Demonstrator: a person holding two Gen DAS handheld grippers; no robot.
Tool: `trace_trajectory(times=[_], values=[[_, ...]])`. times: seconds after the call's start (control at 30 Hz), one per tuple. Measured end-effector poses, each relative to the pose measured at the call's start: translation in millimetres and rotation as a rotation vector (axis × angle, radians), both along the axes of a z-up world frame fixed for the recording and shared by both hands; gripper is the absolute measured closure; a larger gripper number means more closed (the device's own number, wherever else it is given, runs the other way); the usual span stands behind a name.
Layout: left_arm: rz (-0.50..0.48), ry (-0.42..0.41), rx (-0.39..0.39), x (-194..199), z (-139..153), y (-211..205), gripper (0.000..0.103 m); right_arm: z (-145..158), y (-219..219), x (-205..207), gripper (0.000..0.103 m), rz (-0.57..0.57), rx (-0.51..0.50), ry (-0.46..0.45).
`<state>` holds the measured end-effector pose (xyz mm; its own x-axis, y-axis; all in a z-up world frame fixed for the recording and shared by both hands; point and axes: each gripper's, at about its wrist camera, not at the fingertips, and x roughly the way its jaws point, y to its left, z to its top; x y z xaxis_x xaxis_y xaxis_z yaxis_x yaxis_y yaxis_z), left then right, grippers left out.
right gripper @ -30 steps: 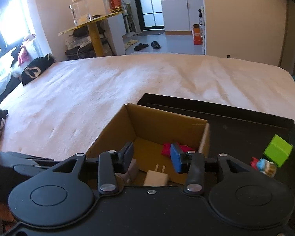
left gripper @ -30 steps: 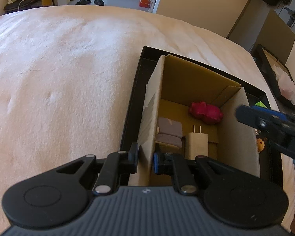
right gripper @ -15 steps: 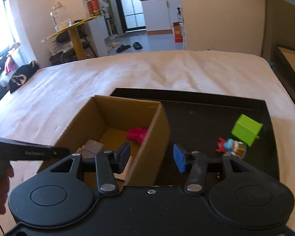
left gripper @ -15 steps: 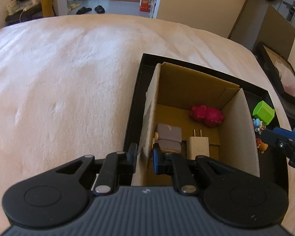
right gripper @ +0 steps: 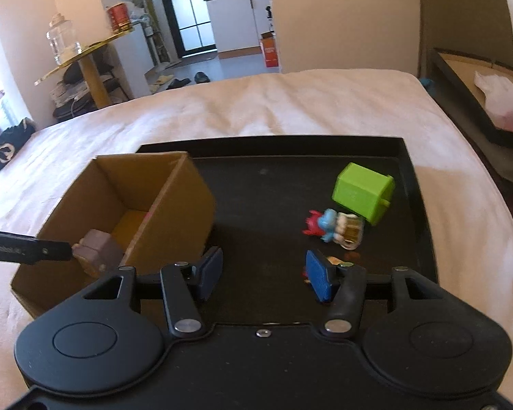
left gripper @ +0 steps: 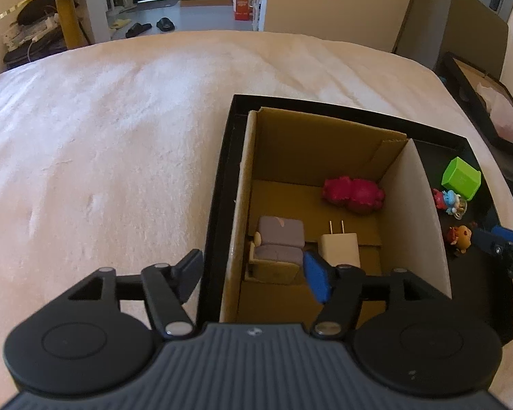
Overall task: Organize rigid objects
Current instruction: 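Move the open right gripper back over the tray to the brown-haired doll, then close the right gripper on the brown-haired doll figure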
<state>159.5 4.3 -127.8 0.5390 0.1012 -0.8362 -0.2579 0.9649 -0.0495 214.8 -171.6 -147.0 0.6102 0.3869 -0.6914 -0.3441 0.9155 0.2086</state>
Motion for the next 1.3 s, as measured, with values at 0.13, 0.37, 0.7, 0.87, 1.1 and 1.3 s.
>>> trace_trajectory(times=[0.13, 0.37, 0.7, 0.87, 1.1, 1.3], values=[[0.007, -0.004, 0.031, -0.8, 3.2, -1.1, 0.037, -9.7, -9.1, 2.7, 0.049, -0.007, 0.005, 0.013], [0.030, 0.007, 0.078, 2.1, 3.5, -4.5, 0.036, -30.4, -19.5, 8.7, 0.049, -0.031, 0.019, 0.031], [0.006, 0.018, 0.157, 11.5, -1.2, -15.5, 0.026, -62.4, -20.5, 23.3, 0.039, -0.096, 0.019, 0.073], [-0.002, 0.040, 0.177, 16.9, -6.7, -19.7, 0.024, -66.6, -12.9, 27.8, 0.038, -0.123, 0.013, 0.062], [-0.004, 0.028, 0.211, 19.0, -7.0, -25.1, 0.022, -68.2, -2.7, 28.6, 0.041, -0.132, -0.074, 0.008], [0.015, 0.059, 0.239, 20.4, -12.2, -24.5, 0.021, -65.1, -2.4, 26.3, 0.058, -0.127, -0.082, 0.014]])
